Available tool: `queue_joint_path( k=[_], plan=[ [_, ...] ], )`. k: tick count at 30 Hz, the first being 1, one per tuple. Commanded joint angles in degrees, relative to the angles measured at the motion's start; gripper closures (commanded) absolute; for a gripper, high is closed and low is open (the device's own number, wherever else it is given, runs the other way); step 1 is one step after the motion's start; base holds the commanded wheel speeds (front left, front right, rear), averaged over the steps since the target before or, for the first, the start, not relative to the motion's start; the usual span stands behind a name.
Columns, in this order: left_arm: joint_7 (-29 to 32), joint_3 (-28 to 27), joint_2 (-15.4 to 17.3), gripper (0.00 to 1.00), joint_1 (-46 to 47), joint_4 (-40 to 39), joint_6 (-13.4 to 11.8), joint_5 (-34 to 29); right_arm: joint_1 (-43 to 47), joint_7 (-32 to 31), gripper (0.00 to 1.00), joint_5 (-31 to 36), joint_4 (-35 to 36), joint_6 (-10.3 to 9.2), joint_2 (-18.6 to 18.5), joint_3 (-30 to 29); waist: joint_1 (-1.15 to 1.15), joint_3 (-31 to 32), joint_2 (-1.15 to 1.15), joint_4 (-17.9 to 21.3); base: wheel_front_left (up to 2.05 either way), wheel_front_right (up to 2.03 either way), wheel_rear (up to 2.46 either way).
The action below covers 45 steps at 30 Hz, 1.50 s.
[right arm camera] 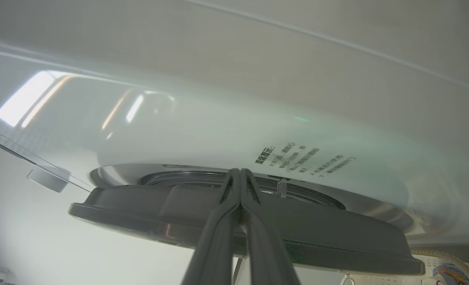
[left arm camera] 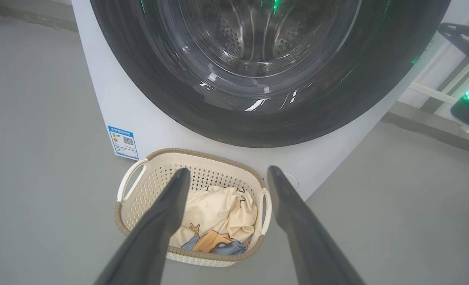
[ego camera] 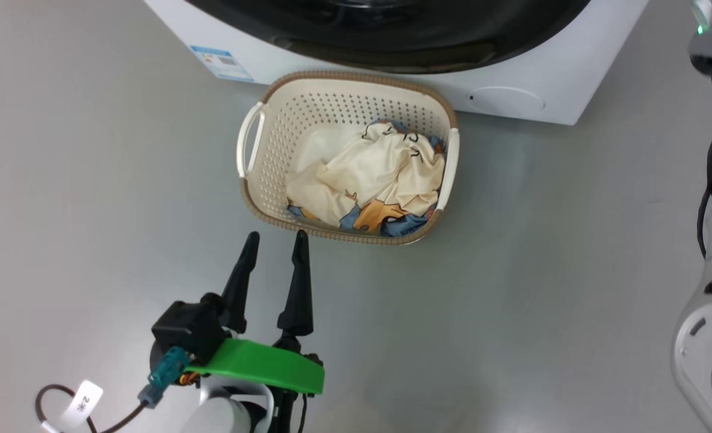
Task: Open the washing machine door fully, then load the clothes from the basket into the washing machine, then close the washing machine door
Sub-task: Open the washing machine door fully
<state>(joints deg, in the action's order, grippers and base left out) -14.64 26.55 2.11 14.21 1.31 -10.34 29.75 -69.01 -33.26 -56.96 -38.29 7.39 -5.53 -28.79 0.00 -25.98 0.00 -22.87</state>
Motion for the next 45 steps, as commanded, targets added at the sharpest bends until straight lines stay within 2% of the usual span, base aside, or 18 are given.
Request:
queue_joint_path(
  k=[1,15,26,45],
  plan=[
    [-0.36,-1.43,0.76,0.0,1.41,-1.56,-0.34,0.59,-2.96,-0.89,1.0,0.89,0.81,0.1,1.7,0.4,0.0,-0.82,0.0,-0.63,0.0,0.0,0.0],
    [-0.36,0.04,0.76,0.0,2.34,-1.4,-0.46,1.68,-10.44,-4.38,1.0,6.03,-5.14,0.1,2.6,-1.9,0.0,-2.67,0.0,-1.81,0.0,0.0,0.0],
    [-0.36,0.46,0.76,0.0,2.33,-1.07,-0.39,1.68,-13.23,-8.34,1.0,5.59,-12.74,0.1,2.64,-2.51,0.0,-2.79,0.0,-2.12,0.0,0.0,0.0],
    [-0.36,0.44,0.76,0.0,2.3,-0.91,-0.7,1.49,-11.04,-9.14,1.0,5.54,-14.17,0.1,2.65,1.78,0.0,-1.73,0.0,-1.53,0.0,0.0,0.0]
  ],
)
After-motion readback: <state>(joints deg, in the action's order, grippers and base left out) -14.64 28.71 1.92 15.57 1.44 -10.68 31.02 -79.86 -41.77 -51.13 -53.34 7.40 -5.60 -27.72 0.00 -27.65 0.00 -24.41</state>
